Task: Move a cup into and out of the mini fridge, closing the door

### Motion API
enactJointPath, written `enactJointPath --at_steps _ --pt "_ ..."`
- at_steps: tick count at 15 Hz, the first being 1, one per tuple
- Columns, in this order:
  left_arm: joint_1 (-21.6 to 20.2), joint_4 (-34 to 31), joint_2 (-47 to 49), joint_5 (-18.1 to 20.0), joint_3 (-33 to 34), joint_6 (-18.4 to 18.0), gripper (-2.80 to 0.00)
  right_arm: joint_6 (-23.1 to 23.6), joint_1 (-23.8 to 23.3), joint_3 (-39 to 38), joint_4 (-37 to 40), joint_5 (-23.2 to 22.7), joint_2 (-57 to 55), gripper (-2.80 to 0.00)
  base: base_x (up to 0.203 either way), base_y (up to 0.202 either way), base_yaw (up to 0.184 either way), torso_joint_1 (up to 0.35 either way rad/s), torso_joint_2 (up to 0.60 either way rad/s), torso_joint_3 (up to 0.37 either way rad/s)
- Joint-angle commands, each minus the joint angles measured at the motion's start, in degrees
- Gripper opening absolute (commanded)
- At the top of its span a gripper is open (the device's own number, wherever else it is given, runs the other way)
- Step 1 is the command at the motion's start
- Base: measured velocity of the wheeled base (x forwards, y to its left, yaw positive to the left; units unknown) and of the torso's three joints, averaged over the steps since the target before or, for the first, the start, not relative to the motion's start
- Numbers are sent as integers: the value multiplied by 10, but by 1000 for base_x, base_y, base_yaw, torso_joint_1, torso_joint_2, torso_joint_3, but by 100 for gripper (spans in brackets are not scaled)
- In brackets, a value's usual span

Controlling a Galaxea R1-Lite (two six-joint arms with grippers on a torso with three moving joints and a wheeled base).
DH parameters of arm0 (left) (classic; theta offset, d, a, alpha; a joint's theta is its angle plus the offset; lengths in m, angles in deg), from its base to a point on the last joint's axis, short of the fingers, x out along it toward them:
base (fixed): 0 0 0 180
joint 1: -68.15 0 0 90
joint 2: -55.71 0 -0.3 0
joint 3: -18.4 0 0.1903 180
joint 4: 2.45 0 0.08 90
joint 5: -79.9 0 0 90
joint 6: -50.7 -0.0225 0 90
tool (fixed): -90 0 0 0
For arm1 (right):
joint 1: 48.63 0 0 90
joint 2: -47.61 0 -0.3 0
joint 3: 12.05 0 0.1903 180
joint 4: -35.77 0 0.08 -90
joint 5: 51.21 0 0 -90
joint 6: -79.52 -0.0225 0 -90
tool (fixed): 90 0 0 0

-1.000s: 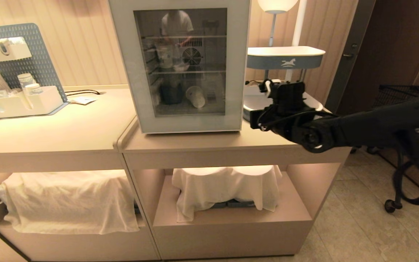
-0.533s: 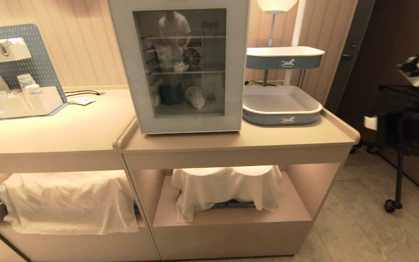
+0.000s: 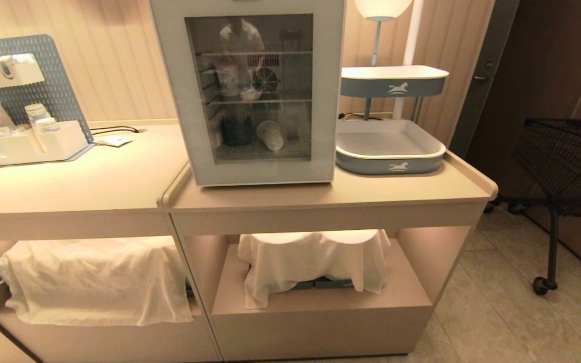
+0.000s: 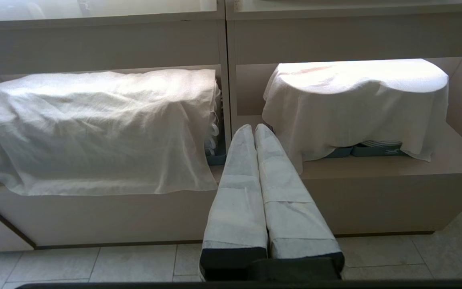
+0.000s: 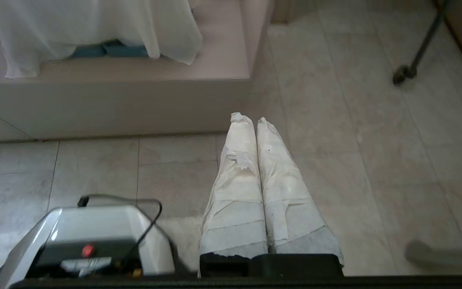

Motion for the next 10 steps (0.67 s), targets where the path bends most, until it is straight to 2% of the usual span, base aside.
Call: enactJointPath --at_steps 1,2,4,6,8,10 --pt "0 0 0 0 0 0 -280 15 -23 -94 -124 -27 73 -280 0 0 0 0 0 0" --pt "0 0 0 0 0 -1 -280 19 -15 -100 -135 -38 91 -280 0 0 0 0 0 0" --pt "0 0 0 0 0 -1 -280 25 1 -94 -101 -62 174 -280 0 0 0 0 0 0" --pt "0 0 0 0 0 -1 -280 18 7 -97 -105 -67 233 -280 0 0 0 0 0 0" --pt "0 0 0 -1 0 0 -280 1 13 -122 -142 -69 231 -280 0 0 0 0 0 0" --pt "0 0 0 0 0 1 -280 0 13 -121 -140 -69 230 -280 0 0 0 0 0 0"
